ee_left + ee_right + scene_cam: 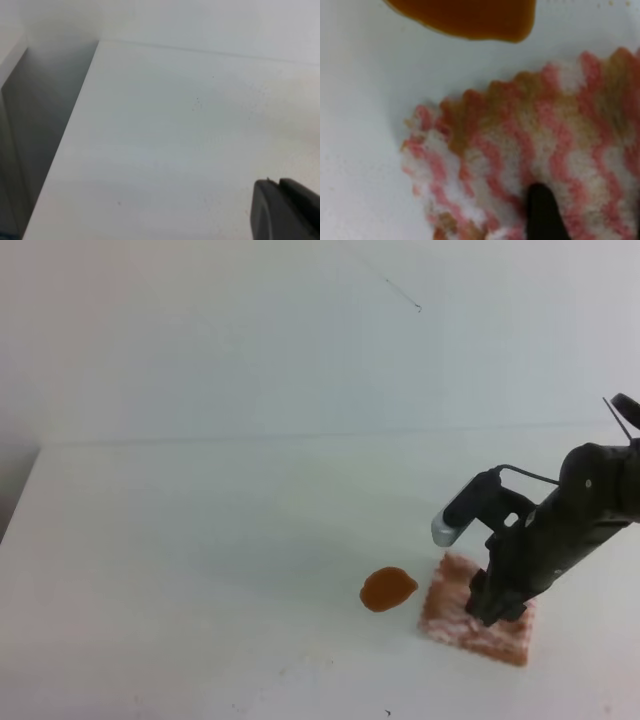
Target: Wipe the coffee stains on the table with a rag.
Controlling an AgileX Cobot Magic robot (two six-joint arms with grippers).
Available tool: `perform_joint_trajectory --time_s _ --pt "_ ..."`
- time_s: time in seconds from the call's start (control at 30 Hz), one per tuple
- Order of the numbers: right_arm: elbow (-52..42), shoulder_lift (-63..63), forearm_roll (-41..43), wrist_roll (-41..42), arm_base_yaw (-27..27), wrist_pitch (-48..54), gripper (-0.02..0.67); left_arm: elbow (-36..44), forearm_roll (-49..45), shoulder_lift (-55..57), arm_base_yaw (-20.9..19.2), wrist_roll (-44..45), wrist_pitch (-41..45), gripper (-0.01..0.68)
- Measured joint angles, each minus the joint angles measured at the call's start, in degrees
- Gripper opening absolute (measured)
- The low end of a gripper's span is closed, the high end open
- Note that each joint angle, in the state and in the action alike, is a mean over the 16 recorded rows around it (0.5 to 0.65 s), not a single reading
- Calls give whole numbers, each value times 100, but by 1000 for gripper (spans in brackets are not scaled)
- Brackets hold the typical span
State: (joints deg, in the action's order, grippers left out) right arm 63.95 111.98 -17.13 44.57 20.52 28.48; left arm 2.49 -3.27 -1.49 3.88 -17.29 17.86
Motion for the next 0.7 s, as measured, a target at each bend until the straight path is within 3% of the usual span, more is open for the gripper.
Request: perform_joint_trajectory --time_s 0.4,0.7 --pt "704 405 540 -880 -5 440 62 0 11 0 0 0 0 0" --pt "1851 843 1458 -2486 22 1070 31 0 17 0 0 0 0 0"
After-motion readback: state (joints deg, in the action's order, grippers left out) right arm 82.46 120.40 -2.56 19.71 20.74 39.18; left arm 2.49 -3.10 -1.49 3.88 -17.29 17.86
